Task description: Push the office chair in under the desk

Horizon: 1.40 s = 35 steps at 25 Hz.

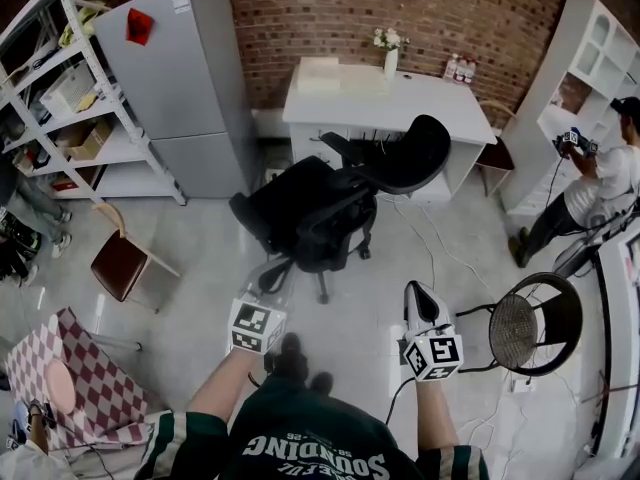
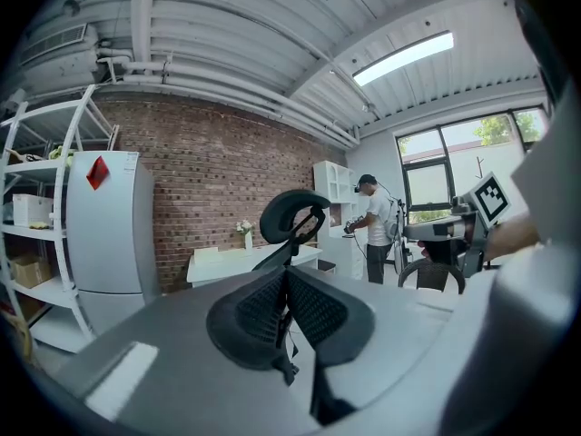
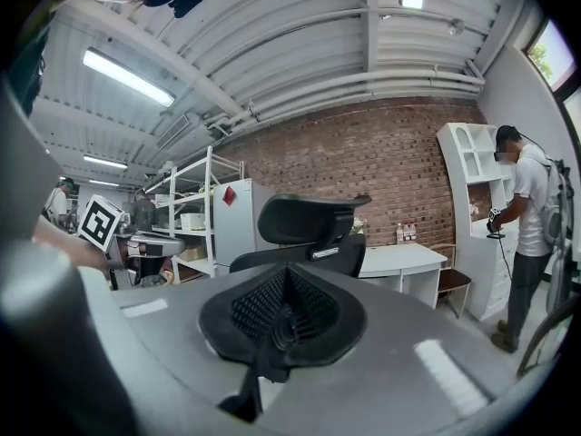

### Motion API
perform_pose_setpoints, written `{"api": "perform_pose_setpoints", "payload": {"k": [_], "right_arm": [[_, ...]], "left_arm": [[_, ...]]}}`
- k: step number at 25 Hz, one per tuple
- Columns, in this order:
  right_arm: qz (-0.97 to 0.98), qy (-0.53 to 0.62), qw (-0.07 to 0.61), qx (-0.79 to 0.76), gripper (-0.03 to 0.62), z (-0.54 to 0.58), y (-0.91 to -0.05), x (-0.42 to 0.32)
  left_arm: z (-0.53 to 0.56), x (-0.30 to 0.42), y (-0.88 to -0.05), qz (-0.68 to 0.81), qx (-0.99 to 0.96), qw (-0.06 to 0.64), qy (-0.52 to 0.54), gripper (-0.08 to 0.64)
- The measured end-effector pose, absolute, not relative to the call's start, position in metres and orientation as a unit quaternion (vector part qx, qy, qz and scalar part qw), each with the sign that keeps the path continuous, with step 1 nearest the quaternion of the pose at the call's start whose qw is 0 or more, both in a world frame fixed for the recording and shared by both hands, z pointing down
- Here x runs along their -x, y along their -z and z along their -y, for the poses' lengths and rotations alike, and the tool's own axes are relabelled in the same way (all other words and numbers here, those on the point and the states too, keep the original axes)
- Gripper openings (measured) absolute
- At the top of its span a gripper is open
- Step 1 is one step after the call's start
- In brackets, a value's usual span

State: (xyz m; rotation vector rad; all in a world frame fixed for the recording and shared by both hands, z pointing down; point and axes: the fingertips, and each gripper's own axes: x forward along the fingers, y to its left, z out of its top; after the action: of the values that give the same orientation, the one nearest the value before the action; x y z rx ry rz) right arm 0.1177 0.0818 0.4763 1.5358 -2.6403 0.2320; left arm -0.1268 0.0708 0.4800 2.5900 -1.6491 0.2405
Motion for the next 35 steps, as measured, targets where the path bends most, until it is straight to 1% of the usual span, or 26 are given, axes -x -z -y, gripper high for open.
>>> {"api": "perform_pose_setpoints", "payload": {"k": [11, 13, 17, 18, 19, 26, 33, 35], "right_arm": [[0.859, -0.083, 0.052, -0.503, 0.002, -0.050, -0.487, -0.117], [0.859, -0.083, 0.056, -0.503, 0.002, -0.039, -0.488, -0.114], [0.858, -0.085, 0.063, -0.503, 0.002, -0.015, -0.490, -0.106], [0.858, -0.086, 0.064, -0.503, 0.002, -0.008, -0.490, -0.105], [0.857, -0.087, 0.065, -0.504, 0.002, -0.003, -0.491, -0.104], [0.853, -0.095, 0.074, -0.507, 0.002, 0.030, -0.495, -0.097], [0.848, -0.108, 0.087, -0.512, 0.002, 0.052, -0.506, -0.090], [0.845, -0.113, 0.087, -0.516, 0.002, 0.054, -0.509, -0.089]], "left_arm": [[-0.021, 0.128, -0.491, 0.525, -0.846, 0.037, -0.082, 0.017], [-0.008, 0.129, -0.495, 0.524, -0.847, 0.037, -0.085, 0.048], [0.021, 0.131, -0.507, 0.520, -0.847, 0.036, -0.099, 0.224], [0.027, 0.130, -0.511, 0.517, -0.849, 0.038, -0.103, 0.254], [0.033, 0.129, -0.515, 0.514, -0.850, 0.041, -0.106, 0.261], [0.061, 0.124, -0.523, 0.499, -0.856, 0.046, -0.127, 0.265], [0.079, 0.113, -0.553, 0.474, -0.858, 0.010, -0.198, 0.264], [0.084, 0.109, -0.558, 0.466, -0.860, 0.007, -0.208, 0.250]]}}
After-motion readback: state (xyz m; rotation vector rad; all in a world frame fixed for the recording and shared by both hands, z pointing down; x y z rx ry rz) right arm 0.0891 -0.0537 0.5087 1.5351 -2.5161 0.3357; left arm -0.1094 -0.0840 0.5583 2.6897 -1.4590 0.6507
